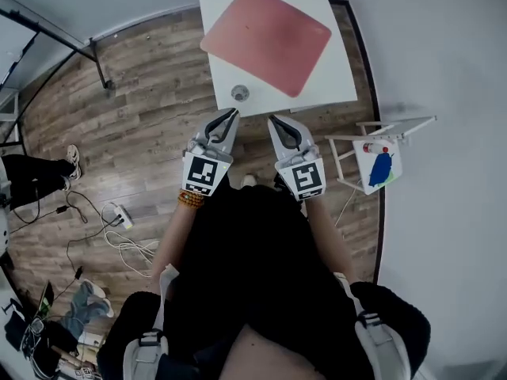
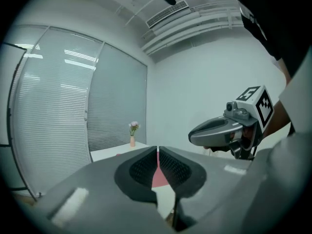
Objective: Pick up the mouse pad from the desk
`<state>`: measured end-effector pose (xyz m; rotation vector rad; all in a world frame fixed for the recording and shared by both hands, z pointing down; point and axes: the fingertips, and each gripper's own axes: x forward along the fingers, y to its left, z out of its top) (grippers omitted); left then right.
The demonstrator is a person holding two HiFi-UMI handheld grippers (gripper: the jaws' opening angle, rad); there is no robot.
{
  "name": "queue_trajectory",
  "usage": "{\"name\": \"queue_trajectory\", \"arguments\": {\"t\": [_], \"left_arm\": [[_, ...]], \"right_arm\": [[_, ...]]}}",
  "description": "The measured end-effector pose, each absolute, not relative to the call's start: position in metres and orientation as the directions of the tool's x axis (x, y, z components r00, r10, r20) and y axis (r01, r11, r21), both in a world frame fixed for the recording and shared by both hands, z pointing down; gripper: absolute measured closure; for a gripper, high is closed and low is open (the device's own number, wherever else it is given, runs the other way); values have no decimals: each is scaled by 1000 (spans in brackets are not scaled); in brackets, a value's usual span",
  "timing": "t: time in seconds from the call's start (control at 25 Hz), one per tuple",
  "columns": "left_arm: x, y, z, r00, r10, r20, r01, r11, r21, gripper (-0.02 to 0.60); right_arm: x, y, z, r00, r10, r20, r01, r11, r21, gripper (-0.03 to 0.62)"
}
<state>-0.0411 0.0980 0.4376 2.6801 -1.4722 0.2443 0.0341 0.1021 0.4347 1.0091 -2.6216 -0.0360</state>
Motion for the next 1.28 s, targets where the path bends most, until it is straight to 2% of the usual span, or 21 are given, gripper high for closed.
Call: {"name": "queue_trajectory", "arguments": {"t": [0.24,0.64,0.92,1.28], "left_arm": [[-74,21,429,615,-772,160,-777,-628,-41,577],[-78,-58,480,637,-709,302,-749,-662,26,577],[-84,-109,521,539,-744,394,-833,-541,117,577],[-153,-143,585,384,-729,566,-922,-336,192,554]], "right_arm": [[19,30,417,-612,-729,305,-722,673,161,572],[34,-50,429,-572,-756,319,-757,636,148,572],[63,-118,450,-617,-723,311,-737,669,93,572],[74,-187,476,-654,-677,339,-700,710,68,572]]}}
